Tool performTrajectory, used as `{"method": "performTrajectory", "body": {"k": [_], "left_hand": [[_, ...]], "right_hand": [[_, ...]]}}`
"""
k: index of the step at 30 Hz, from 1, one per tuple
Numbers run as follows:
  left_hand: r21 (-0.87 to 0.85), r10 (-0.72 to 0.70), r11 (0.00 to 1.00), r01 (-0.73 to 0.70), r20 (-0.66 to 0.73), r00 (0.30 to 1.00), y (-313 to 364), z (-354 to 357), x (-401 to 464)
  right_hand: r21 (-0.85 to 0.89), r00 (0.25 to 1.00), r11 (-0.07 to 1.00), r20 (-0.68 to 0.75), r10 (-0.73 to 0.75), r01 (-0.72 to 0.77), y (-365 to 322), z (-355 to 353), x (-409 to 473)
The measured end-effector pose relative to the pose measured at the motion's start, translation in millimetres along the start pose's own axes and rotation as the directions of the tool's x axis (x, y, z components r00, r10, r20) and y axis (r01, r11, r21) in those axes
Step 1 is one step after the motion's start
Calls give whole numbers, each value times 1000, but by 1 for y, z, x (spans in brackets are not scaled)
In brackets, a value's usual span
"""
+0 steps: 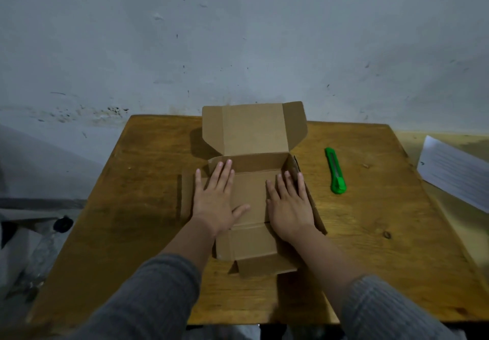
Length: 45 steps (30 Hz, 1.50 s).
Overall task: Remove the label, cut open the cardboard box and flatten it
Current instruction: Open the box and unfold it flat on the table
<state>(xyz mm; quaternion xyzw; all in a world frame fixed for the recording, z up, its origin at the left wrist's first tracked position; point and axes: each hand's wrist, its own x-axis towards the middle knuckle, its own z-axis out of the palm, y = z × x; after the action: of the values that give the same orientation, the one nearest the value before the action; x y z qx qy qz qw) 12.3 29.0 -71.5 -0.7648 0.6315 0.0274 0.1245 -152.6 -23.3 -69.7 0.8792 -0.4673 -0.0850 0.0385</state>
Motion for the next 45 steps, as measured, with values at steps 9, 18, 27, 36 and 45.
{"method": "performTrajectory", "body": {"k": [9, 18, 27, 36, 45], "left_hand": [[31, 164, 986, -161, -230, 959, 37, -29, 10], [69, 276, 961, -268, -183, 944, 68, -45, 60], [-141, 144, 980, -137, 39, 989, 66, -11, 69], [-233, 220, 951, -202, 53, 974, 56, -3, 61], [-193, 116, 974, -122, -42, 992, 26, -5, 14]], "right_hand": [[404, 907, 870, -183, 381, -284, 26, -31, -1], [753, 865, 602, -91, 494, -264, 43, -14, -2], [784, 857, 523, 21, 515, -335, 69, 14, -1], [553, 856, 696, 62, 513, -457, 75, 14, -4], [676, 916, 710, -132, 380, -197, 63, -34, 31]]}}
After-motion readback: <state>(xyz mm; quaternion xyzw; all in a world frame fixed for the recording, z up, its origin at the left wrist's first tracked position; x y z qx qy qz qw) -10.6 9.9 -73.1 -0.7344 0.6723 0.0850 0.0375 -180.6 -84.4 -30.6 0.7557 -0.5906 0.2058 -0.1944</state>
